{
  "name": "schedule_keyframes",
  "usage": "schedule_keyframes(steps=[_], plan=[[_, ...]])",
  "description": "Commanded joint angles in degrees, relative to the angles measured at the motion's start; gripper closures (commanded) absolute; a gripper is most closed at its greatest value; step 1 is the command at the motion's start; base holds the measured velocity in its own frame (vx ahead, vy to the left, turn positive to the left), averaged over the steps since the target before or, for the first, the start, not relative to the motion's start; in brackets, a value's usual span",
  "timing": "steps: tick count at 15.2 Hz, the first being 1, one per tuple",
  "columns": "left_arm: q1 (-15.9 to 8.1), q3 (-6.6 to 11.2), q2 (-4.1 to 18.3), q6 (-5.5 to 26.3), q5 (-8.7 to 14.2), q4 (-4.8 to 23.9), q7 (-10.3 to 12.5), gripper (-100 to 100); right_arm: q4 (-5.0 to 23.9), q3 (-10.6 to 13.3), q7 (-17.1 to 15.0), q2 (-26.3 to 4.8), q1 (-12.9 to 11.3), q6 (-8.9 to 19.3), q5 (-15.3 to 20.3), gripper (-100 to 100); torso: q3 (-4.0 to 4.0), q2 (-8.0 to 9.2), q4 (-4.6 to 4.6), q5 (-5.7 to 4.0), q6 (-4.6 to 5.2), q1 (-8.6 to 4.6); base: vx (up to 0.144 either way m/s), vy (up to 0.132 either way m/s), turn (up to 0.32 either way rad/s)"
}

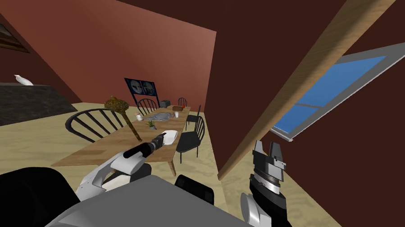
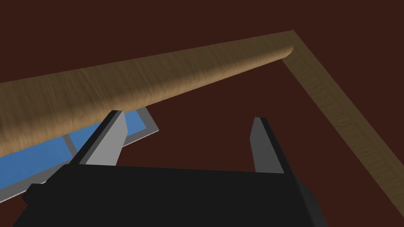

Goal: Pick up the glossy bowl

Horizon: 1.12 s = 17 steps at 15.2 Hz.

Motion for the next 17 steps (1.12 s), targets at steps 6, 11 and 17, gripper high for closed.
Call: schedule_keyframes(steps=[6, 11, 17], plan=[[0.96, 1.52, 1.25, 7.91, 3.07, 1.51, 0.78, -100, 0.0, 0.0, 0.0, 0.0, 0.0, 0.0, 0.0, 0, 0.0, -0.01, 0.0, 0.0, -0.01, 0.03, 0.026, 0.011, -0.114], [1.44, 2.47, 1.86, 12.95, 4.98, 2.6, 1.24, -100, 0.0, 0.0, 0.0, 0.0, 0.0, 0.0, 0.0, 0, -0.02, -0.04, -0.01, 0.02, -0.01, 0.11, 0.03, 0.025, -0.102], [2.06, 3.75, 2.57, 19.59, 7.49, 4.05, 1.83, -100, 0.0, 0.0, 0.0, 0.0, 0.0, 0.0, 0.0, 0, -0.03, -0.06, -0.01, 0.02, -0.01, 0.12, 0.033, 0.032, -0.102]])
